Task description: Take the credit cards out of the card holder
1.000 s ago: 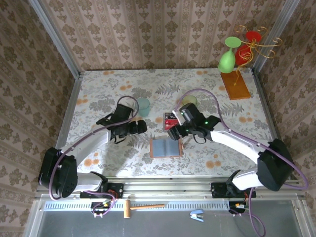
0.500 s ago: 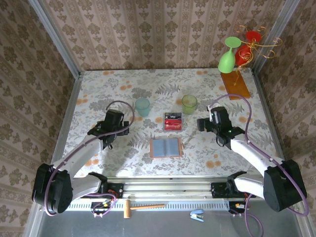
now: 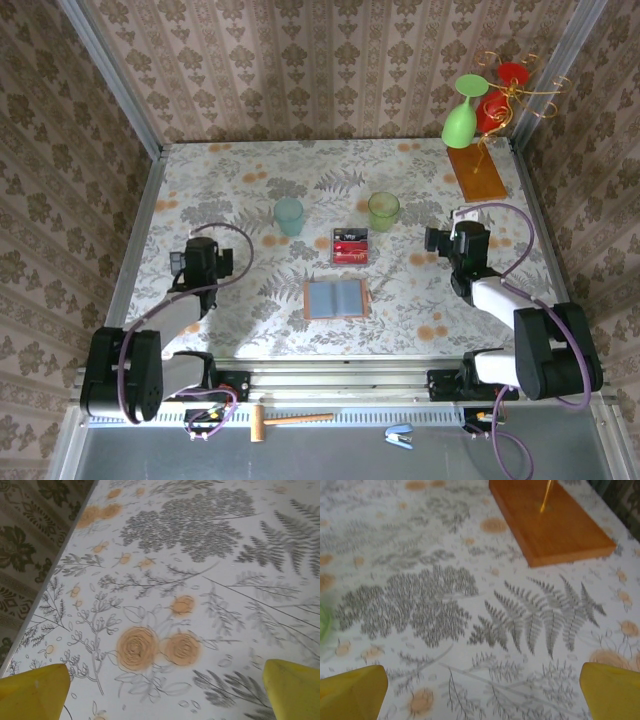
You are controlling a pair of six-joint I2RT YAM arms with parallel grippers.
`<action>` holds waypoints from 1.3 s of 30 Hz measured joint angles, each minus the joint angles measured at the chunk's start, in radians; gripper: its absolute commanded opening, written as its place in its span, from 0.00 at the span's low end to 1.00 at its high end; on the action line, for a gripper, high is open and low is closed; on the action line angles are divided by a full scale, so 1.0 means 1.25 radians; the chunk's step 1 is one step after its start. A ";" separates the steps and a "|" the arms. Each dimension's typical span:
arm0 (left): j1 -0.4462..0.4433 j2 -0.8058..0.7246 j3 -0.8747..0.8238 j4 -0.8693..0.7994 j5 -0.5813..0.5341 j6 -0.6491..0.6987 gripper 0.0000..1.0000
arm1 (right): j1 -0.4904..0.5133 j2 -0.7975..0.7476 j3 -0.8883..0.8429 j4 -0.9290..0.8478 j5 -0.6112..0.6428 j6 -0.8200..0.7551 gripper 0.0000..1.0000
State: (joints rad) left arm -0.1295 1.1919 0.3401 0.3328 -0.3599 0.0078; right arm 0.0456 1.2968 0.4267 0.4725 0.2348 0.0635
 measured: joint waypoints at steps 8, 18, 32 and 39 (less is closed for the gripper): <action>0.076 0.106 -0.028 0.305 0.150 0.005 1.00 | -0.029 0.119 -0.002 0.172 -0.075 -0.002 1.00; 0.085 0.288 -0.020 0.482 0.244 0.024 1.00 | -0.028 0.179 -0.008 0.251 -0.117 -0.006 1.00; 0.081 0.291 0.036 0.462 0.267 0.042 1.00 | -0.028 0.179 -0.008 0.272 -0.129 -0.007 1.00; 0.067 0.291 0.030 0.477 0.262 0.055 1.00 | -0.028 0.179 -0.008 0.272 -0.129 -0.007 1.00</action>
State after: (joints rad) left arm -0.0452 1.5551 0.3771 0.9291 -0.0326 0.0761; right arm 0.0109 1.5208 0.4168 0.8127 0.0731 0.0551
